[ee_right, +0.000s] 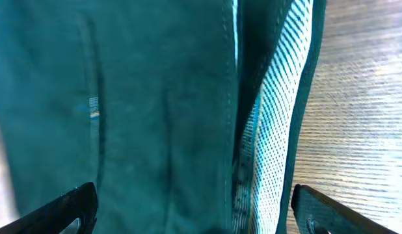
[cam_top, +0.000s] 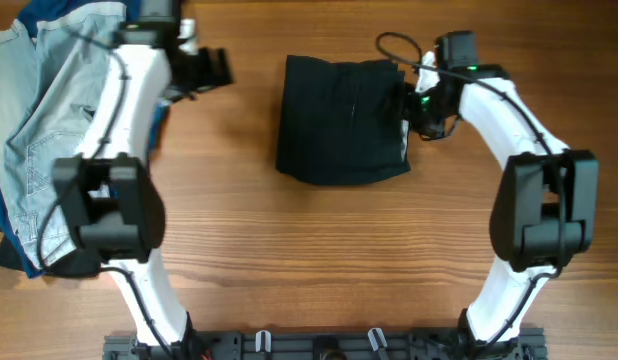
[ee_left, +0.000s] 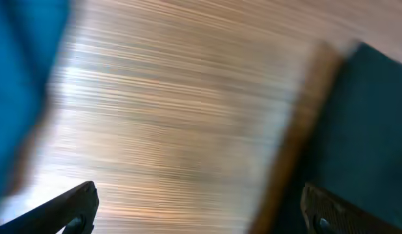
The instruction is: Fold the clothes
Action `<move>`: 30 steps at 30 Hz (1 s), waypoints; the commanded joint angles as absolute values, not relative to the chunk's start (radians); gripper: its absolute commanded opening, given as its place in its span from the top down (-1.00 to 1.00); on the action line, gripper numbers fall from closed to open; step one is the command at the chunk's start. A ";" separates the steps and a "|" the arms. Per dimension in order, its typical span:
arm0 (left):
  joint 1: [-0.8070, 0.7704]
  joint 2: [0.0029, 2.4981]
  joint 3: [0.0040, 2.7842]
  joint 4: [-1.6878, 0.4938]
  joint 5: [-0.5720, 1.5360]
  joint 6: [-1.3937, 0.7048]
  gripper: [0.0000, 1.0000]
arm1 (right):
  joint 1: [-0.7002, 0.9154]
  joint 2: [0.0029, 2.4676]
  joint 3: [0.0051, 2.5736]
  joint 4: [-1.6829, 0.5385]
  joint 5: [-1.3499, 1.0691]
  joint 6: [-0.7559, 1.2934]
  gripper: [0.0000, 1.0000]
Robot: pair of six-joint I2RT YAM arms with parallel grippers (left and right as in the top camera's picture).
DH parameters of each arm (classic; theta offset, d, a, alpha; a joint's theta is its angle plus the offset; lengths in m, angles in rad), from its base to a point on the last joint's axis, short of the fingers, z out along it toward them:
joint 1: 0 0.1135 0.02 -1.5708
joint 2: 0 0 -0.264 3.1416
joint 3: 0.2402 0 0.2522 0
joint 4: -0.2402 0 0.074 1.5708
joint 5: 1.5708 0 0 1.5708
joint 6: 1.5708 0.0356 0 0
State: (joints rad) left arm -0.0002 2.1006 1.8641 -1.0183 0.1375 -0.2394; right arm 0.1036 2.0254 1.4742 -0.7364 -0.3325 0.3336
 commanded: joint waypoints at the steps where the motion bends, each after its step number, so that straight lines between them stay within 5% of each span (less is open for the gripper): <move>1: 0.068 2.093 1.884 -1.044 0.137 -0.247 -1.00 | 0.149 2.076 1.459 -0.737 -0.120 0.416 -0.93; 14: 0.087 2.093 1.884 -1.054 0.135 -0.239 -1.00 | 0.180 2.159 1.459 -0.748 -0.184 0.419 -0.63; 16: 0.087 2.093 1.884 -1.055 0.133 -0.239 -1.00 | 0.191 2.160 1.459 -0.758 -0.184 0.421 -0.45; 20: 0.087 2.093 1.884 -1.055 0.133 -0.239 -1.00 | 0.213 2.170 1.459 -0.743 -0.251 0.422 0.33; 23: 0.087 2.093 1.884 -1.056 0.133 -0.239 -1.00 | 0.220 2.176 1.459 -0.710 -0.313 0.423 0.53; 25: 0.087 2.093 1.884 -1.056 0.133 -0.239 -1.00 | 0.218 2.182 1.459 -0.689 -0.346 0.428 0.91; 30: 0.087 2.093 1.884 -1.056 0.133 -0.239 -1.00 | 0.191 2.180 1.461 -0.593 -0.469 0.418 0.91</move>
